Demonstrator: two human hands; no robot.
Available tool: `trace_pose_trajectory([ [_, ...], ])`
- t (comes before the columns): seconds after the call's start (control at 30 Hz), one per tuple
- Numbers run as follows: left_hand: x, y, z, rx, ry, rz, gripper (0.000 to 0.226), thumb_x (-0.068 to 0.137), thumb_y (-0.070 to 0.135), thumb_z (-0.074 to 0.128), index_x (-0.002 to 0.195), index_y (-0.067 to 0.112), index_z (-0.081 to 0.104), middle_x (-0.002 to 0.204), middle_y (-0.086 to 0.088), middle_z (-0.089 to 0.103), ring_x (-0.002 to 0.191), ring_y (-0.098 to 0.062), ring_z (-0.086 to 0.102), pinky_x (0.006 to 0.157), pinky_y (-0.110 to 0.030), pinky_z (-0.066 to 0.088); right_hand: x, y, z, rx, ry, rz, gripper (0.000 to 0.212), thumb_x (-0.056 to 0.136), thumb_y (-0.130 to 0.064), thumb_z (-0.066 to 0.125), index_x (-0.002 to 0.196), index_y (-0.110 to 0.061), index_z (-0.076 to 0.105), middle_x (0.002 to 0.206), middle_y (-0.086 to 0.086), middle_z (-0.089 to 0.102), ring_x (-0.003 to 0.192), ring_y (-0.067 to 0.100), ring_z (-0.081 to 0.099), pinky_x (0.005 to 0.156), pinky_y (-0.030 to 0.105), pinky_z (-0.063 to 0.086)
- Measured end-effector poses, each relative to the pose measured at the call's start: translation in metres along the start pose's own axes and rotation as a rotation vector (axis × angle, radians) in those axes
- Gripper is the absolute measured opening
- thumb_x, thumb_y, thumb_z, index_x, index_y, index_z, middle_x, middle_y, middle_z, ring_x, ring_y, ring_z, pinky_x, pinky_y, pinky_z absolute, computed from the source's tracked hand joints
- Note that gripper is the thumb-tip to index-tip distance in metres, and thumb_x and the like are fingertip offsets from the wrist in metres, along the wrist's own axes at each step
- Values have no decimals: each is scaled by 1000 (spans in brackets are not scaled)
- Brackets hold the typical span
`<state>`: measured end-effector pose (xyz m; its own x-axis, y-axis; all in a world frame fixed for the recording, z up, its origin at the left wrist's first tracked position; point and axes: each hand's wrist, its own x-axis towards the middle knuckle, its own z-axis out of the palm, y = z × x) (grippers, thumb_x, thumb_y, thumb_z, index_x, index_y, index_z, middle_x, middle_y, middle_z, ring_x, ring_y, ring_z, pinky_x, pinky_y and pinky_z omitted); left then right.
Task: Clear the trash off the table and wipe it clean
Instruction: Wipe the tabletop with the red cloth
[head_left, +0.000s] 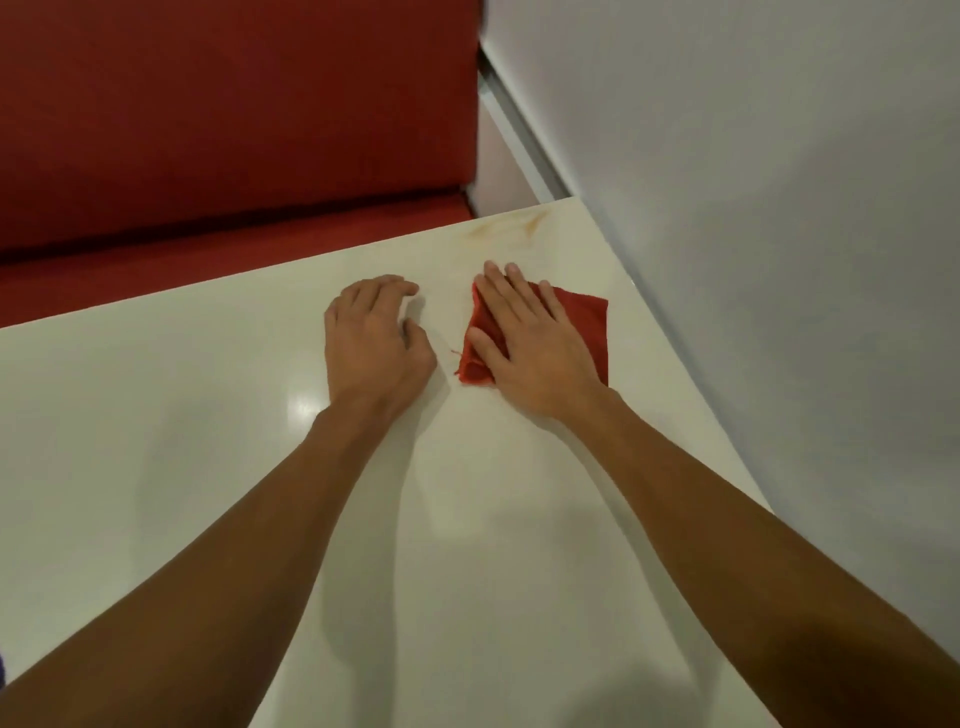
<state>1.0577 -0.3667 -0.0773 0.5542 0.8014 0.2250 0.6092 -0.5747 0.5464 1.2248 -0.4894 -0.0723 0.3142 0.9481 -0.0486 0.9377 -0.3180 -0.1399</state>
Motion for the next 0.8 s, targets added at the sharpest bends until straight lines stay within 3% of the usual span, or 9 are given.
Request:
trace_pose_trajectory([
  [0.07,14,8,2,2,9,-49,41,92,17,60,133,17,64,144,-2,61,138,-23,48,123,-40,27,-16,26,-3,1,24,22,70,110,-61,14,168,-24,4,176,-8,0,161,12,-7,131,47,7],
  [0.13,30,11,5,24,-2,-67,43,94,18,61,137,16,62,150,-4,56,144,-23,44,126,-39,23,-5,47,-6,-12,63,179,72,108,-62,12,168,-23,5,176,-6,2,162,16,-3,131,48,8],
  [0.23,45,6,11,49,-36,-84,49,99,23,57,148,16,55,161,-3,46,152,-22,34,129,-39,17,25,29,-4,7,70,303,75,106,-60,6,168,-18,2,176,-1,-3,162,21,-7,131,51,4],
  [0.33,43,1,16,55,-40,-63,51,102,24,51,151,15,50,165,-3,40,156,-21,28,131,-41,15,16,3,0,37,59,120,70,108,-53,12,168,-17,7,176,-1,0,162,18,-7,131,50,4],
  [0.43,39,3,17,72,-41,-58,51,102,26,50,153,16,49,166,-1,38,157,-19,25,131,-41,12,-17,23,-1,14,41,-22,67,111,-55,18,168,-22,8,176,-7,0,161,14,-8,131,48,8],
  [0.63,41,3,19,85,-29,-64,53,100,28,51,151,17,51,166,0,38,156,-17,26,130,-38,10,28,26,1,4,91,303,73,107,-57,10,168,-17,5,176,-1,-1,162,21,-7,130,52,6],
  [0.7,41,3,19,92,-26,-57,54,99,30,48,151,17,51,166,0,39,156,-17,26,130,-39,11,30,11,1,20,85,242,70,108,-54,12,168,-17,6,176,-1,-1,162,19,-8,130,51,6],
  [0.8,42,4,16,103,-42,-40,57,97,32,45,152,16,49,166,-2,38,157,-19,25,131,-42,12,-3,14,-3,12,45,-9,67,111,-54,17,168,-21,7,176,-6,-1,161,14,-10,131,48,8],
])
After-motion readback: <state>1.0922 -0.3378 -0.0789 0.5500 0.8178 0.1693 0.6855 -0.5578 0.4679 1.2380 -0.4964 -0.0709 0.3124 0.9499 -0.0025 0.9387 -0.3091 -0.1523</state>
